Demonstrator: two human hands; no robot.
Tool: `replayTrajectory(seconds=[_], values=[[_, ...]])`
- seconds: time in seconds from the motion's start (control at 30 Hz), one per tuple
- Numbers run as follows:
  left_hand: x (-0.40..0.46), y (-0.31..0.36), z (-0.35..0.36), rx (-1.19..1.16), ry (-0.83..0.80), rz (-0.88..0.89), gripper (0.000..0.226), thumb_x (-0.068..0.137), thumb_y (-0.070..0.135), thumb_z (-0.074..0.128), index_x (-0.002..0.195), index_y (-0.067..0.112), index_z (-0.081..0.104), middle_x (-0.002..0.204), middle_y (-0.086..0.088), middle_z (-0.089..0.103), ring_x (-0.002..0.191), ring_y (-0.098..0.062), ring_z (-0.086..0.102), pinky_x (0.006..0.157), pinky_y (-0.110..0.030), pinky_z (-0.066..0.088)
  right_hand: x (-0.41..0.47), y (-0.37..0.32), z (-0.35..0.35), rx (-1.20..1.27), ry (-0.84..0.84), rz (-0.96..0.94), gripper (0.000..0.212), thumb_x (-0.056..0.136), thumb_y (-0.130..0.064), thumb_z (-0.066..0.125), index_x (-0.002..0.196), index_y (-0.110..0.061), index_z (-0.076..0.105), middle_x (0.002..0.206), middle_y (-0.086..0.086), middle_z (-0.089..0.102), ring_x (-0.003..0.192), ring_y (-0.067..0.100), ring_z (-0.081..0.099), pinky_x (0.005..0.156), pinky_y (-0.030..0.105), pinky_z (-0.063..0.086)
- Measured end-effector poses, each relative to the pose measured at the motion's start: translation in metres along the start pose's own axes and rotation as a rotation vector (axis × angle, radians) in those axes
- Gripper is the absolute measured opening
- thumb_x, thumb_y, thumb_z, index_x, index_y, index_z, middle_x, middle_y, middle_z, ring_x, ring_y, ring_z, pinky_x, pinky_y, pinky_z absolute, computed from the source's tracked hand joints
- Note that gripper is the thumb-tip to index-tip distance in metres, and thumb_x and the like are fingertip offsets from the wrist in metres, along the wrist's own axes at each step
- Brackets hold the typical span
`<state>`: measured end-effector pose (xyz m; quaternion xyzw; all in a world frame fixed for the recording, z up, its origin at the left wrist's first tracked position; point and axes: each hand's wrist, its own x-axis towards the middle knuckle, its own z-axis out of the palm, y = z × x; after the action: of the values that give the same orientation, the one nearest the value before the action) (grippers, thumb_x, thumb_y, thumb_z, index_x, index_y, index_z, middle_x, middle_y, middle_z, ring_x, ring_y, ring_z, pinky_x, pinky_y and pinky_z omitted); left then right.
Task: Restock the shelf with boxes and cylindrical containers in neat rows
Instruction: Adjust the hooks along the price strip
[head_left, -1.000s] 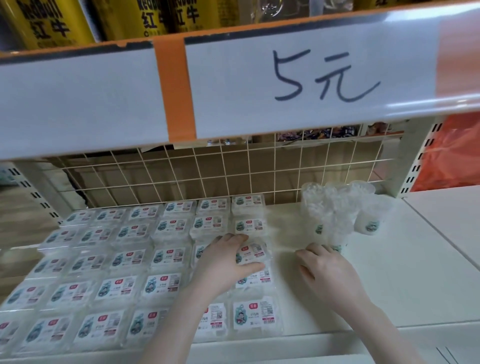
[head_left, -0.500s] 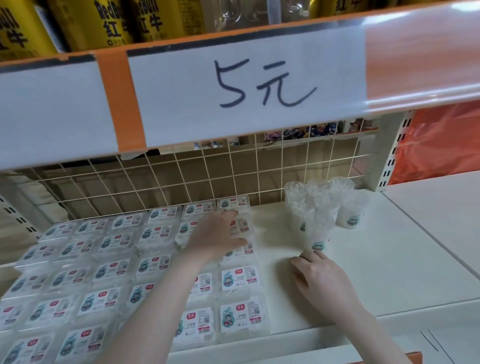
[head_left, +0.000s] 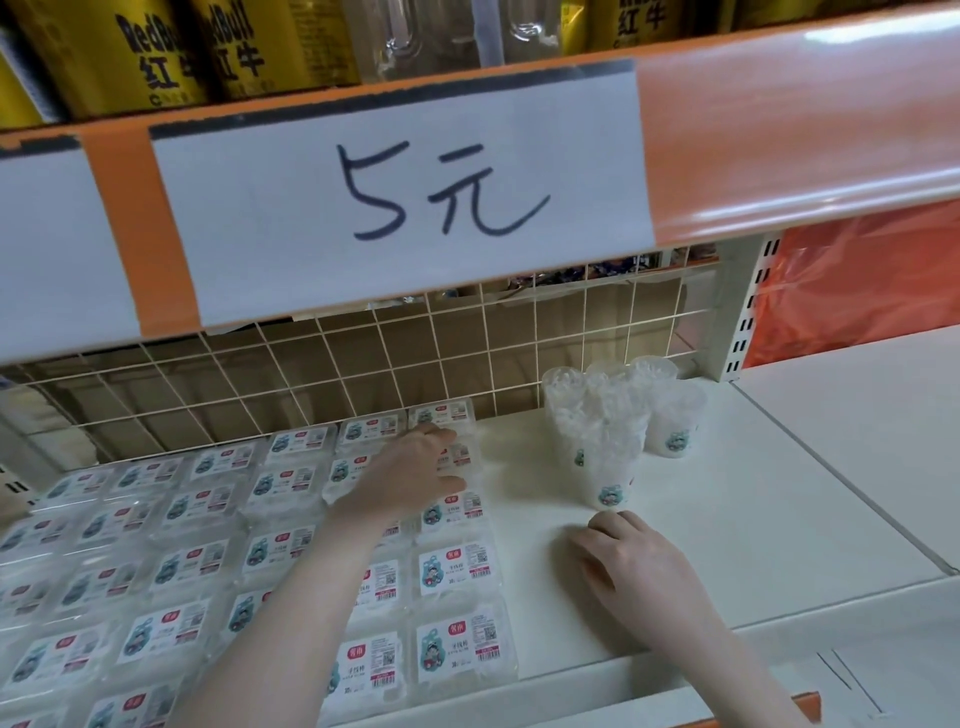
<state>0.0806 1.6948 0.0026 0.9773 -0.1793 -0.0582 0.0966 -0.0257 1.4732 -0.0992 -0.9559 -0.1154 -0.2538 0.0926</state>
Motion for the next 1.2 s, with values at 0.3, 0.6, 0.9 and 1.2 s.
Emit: replayTrajectory(seconds=[0.3, 0.6, 0.9, 1.2], values=[[0.006, -0.007, 0.001, 0.048, 0.027, 0.061, 0.056, 0.087, 0.033, 0.062, 0.138, 0.018, 0.044, 0.138, 0.003, 0.045, 0.122, -0.015, 0.046, 0.101, -0.029, 0.040, -0.001, 0.003, -0.002, 0.057, -0.039, -0.016, 0.030, 0.053, -0.019, 0.084, 0.077, -0.027, 0.068, 0.074, -0.011, 0.059, 0.067, 0.012, 0.059, 0.053, 0.019, 0.046], [0.008, -0.012, 0.008, 0.037, 0.102, 0.085, 0.049, 0.090, 0.029, 0.061, 0.135, 0.018, 0.048, 0.138, 0.003, 0.046, 0.124, -0.015, 0.045, 0.102, -0.029, 0.039, -0.002, 0.003, -0.002, 0.079, -0.042, -0.015, 0.026, 0.057, -0.018, 0.082, 0.078, -0.025, 0.069, 0.076, -0.010, 0.059, 0.069, 0.012, 0.059, 0.055, 0.020, 0.047], [0.004, -0.009, 0.013, -0.002, 0.148, 0.048, 0.048, 0.092, 0.025, 0.059, 0.138, 0.017, 0.046, 0.141, 0.003, 0.044, 0.126, -0.018, 0.044, 0.103, -0.031, 0.037, 0.003, 0.005, -0.005, 0.091, -0.055, -0.022, 0.012, 0.065, -0.019, 0.069, 0.076, -0.023, 0.069, 0.073, -0.007, 0.059, 0.066, 0.017, 0.059, 0.051, 0.023, 0.048], [-0.006, 0.004, 0.020, -0.031, 0.215, -0.054, 0.044, 0.092, 0.024, 0.057, 0.135, 0.020, 0.048, 0.139, 0.002, 0.045, 0.123, -0.020, 0.045, 0.100, -0.035, 0.041, 0.000, 0.007, -0.005, 0.082, -0.043, -0.037, 0.029, 0.078, -0.025, 0.041, 0.075, -0.021, 0.069, 0.072, -0.004, 0.059, 0.065, 0.019, 0.058, 0.051, 0.024, 0.049]])
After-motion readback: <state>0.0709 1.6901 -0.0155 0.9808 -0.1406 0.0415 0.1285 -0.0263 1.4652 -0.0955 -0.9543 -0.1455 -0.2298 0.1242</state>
